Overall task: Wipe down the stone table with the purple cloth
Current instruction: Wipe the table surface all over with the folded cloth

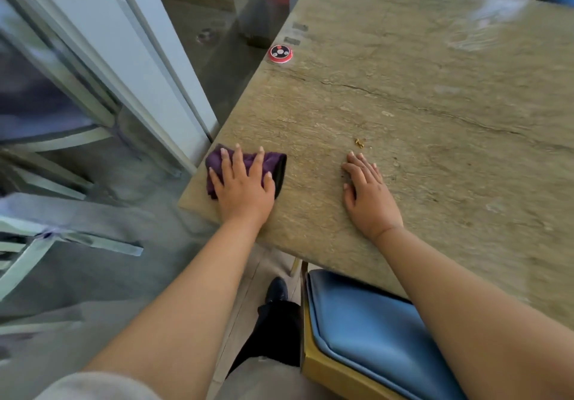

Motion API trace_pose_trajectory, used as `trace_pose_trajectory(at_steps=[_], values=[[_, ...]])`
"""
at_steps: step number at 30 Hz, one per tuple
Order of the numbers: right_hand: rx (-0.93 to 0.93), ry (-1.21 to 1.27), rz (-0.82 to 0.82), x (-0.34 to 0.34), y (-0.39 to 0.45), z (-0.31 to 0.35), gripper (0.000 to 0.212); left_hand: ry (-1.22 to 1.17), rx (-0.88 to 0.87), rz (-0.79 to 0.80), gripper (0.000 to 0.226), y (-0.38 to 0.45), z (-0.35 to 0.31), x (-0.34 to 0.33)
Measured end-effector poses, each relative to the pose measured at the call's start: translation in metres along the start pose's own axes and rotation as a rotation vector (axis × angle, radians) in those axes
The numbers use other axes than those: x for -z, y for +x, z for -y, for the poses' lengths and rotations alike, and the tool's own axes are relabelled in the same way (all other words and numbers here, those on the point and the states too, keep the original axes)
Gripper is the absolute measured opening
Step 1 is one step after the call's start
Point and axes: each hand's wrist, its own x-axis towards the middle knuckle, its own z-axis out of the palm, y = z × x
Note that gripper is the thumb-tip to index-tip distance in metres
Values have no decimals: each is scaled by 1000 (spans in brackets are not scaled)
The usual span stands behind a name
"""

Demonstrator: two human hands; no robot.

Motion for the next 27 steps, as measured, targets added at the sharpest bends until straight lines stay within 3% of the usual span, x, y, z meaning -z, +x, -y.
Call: trace_pose_trajectory(at_steps=[5, 9, 11, 15, 17, 19, 24, 25, 27], values=[[-52, 97, 3, 6, 3, 2, 43, -12, -376, 34, 59, -73, -37, -15], [-148, 8, -171, 21, 6, -6, 50, 53, -674, 129, 63, -56, -35, -11], [-301, -17, -196, 29, 10, -18, 48, 78, -576, 103, 58, -27, -27, -8], [-557, -135, -148, 40, 8, -56, 42, -10, -80, 42, 53, 23, -43, -3], [-637, -133, -113, 43, 1, -74, 43, -38, -18, 77, 54, 26, -66, -6], [-641, -107, -103, 43, -5, -83, 48, -23, -135, 67, 56, 11, -86, -10], [-580, -123, -150, 41, -10, -83, 50, -15, -738, 70, 57, -32, -76, -22], [-582, -133, -156, 41, -9, -83, 50, -30, -799, 68, 55, -25, -67, -21], [-583, -140, -164, 40, -8, -83, 51, -66, -750, 26, 52, 2, -55, -20]])
